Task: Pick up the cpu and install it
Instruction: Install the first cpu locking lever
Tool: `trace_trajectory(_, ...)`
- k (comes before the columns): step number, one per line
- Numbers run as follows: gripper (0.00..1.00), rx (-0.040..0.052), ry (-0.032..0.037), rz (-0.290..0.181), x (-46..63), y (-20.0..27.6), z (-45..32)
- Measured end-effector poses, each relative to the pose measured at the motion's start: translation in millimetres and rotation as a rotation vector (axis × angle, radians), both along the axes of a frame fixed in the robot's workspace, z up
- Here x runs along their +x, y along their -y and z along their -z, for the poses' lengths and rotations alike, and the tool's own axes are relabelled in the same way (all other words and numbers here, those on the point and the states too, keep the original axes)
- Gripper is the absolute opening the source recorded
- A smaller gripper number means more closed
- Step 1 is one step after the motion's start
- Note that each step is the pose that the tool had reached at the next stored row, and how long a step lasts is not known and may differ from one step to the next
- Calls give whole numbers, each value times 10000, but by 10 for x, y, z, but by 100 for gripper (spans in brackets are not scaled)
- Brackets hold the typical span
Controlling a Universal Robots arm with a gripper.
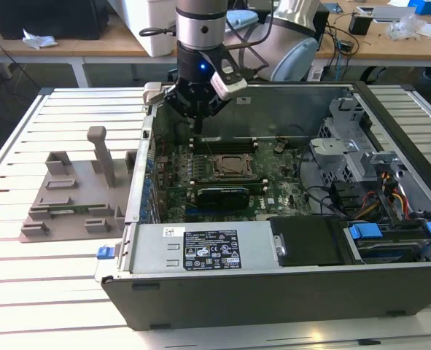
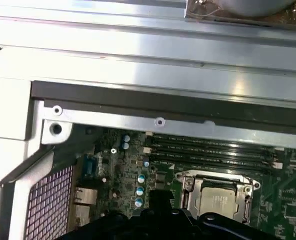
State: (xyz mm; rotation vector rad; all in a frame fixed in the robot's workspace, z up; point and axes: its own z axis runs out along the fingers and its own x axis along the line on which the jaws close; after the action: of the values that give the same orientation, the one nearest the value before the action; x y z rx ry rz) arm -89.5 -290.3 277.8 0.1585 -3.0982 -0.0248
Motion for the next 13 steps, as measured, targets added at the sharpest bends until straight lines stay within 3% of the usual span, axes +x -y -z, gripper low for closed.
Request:
trace_trajectory(6,11,1,1,-1,-23,-99,116)
trace_trajectory(10,11,-1,1,-1,11,-101,153)
trace_trajectory(13,11,-3,-4,-1,153,-101,161)
